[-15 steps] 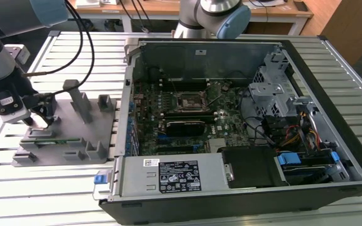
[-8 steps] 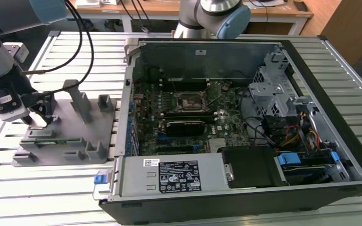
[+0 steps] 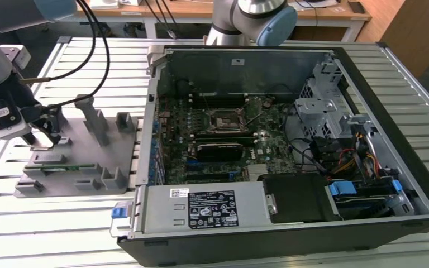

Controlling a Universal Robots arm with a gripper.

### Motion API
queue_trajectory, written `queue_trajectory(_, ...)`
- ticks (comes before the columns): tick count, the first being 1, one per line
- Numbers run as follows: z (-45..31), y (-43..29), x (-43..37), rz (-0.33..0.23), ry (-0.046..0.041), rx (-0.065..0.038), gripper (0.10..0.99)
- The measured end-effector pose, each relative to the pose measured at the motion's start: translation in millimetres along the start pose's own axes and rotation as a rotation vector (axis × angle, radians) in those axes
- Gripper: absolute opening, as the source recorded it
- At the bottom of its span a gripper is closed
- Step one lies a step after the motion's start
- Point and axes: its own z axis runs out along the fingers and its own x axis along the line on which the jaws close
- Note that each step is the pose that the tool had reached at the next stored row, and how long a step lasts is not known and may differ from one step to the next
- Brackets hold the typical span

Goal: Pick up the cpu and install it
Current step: 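Pick up the cpu and move it towards the insertion slot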

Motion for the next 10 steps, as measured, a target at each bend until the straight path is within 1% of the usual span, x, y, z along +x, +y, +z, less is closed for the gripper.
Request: queue_trajectory(10, -21.1, 0.9, 0.1, 0.0, 0.0001, 0.0, 0.529)
